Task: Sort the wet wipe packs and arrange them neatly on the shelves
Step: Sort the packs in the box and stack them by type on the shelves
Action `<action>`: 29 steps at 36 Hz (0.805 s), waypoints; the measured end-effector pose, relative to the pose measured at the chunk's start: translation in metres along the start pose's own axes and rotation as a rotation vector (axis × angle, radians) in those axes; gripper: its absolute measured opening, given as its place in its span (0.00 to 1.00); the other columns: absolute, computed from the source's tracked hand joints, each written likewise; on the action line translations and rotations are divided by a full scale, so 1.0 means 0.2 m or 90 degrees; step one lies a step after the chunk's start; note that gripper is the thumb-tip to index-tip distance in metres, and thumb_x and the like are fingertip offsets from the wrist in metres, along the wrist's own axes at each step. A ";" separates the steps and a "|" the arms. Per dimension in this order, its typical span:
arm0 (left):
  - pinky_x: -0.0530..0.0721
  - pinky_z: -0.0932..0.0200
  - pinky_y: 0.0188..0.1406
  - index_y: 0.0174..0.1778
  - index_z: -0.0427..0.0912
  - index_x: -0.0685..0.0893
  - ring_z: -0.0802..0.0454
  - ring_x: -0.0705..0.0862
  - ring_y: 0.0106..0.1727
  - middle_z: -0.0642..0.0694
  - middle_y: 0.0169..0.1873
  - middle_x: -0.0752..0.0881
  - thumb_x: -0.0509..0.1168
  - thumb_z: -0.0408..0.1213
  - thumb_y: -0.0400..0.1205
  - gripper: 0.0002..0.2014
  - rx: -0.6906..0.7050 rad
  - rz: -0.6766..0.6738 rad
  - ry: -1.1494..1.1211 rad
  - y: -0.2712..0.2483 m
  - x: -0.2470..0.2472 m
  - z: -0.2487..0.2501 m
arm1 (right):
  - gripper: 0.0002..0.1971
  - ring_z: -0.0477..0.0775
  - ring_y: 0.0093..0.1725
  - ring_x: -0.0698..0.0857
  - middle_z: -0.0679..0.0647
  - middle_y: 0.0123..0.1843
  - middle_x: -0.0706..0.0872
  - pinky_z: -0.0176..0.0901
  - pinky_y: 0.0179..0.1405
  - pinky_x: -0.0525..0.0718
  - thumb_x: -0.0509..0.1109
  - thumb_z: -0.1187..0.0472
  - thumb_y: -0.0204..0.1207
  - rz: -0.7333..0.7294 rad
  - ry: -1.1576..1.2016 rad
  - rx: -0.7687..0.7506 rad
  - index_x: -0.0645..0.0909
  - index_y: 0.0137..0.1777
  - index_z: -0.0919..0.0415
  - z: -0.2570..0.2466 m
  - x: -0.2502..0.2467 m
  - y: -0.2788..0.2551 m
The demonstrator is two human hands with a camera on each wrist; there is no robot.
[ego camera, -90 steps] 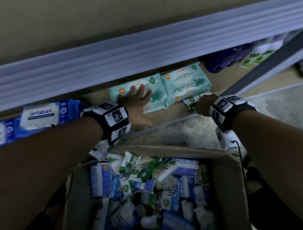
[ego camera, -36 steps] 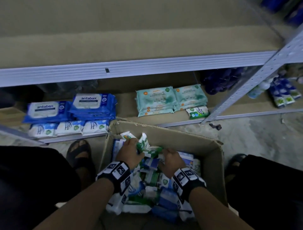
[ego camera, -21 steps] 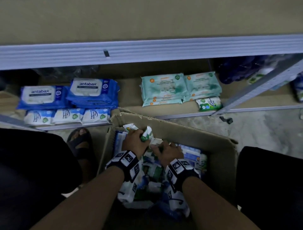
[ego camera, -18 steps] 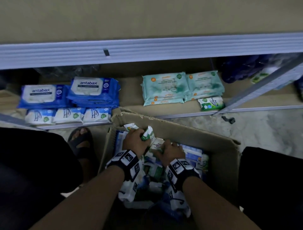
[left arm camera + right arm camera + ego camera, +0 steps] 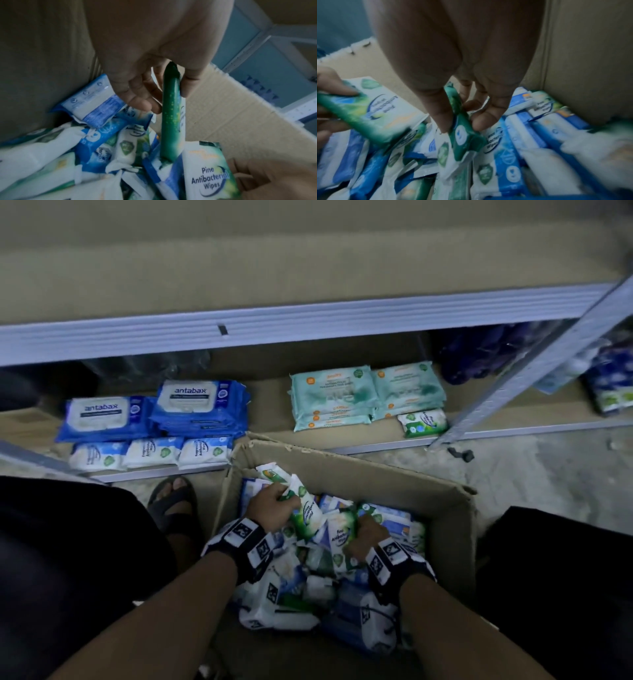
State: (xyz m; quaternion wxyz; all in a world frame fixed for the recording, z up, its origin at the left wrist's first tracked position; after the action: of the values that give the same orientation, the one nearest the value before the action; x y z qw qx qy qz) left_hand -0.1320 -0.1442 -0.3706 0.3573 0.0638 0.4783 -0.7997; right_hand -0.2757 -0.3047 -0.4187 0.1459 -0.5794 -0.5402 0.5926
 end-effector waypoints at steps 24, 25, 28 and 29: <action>0.89 0.51 0.39 0.65 0.41 0.79 0.39 0.84 0.55 0.38 0.61 0.78 0.63 0.22 0.80 0.19 0.021 -0.096 -0.368 -0.52 0.04 0.14 | 0.34 0.58 0.28 0.87 0.59 0.40 0.86 0.53 0.31 0.90 0.82 0.68 0.68 0.185 0.488 -0.147 0.64 0.65 0.50 0.08 -0.30 -0.54; 0.90 0.53 0.39 0.66 0.41 0.78 0.40 0.85 0.53 0.36 0.61 0.79 0.65 0.21 0.79 0.21 0.031 -0.103 -0.361 -0.53 0.06 0.14 | 0.34 0.58 0.28 0.87 0.58 0.40 0.85 0.53 0.32 0.90 0.82 0.69 0.68 0.187 0.506 -0.155 0.65 0.65 0.51 0.08 -0.30 -0.56; 0.90 0.52 0.40 0.66 0.39 0.77 0.43 0.86 0.42 0.34 0.51 0.84 0.69 0.18 0.74 0.25 0.069 -0.089 -0.282 -0.56 0.07 0.13 | 0.29 0.61 0.29 0.89 0.60 0.41 0.86 0.58 0.35 0.91 0.82 0.69 0.67 0.194 0.548 -0.164 0.69 0.60 0.52 0.09 -0.30 -0.59; 0.89 0.49 0.43 0.66 0.40 0.77 0.43 0.86 0.40 0.34 0.49 0.86 0.71 0.18 0.72 0.27 0.086 -0.077 -0.243 -0.56 0.06 0.13 | 0.28 0.62 0.28 0.89 0.62 0.42 0.87 0.60 0.35 0.91 0.82 0.69 0.67 0.192 0.558 -0.166 0.69 0.56 0.50 0.10 -0.30 -0.59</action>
State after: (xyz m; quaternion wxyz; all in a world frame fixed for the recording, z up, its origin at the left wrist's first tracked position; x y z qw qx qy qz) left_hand -0.2055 -0.1403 -0.2818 0.3876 -0.0937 0.3506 -0.8474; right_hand -0.3282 -0.3171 -0.2972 0.1988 -0.8600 -0.4075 0.2342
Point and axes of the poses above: each hand's wrist, its own y-axis towards the middle knuckle, its own x-axis out of the palm, z = x × y, the point moved 6 cm from there along y, towards the middle knuckle
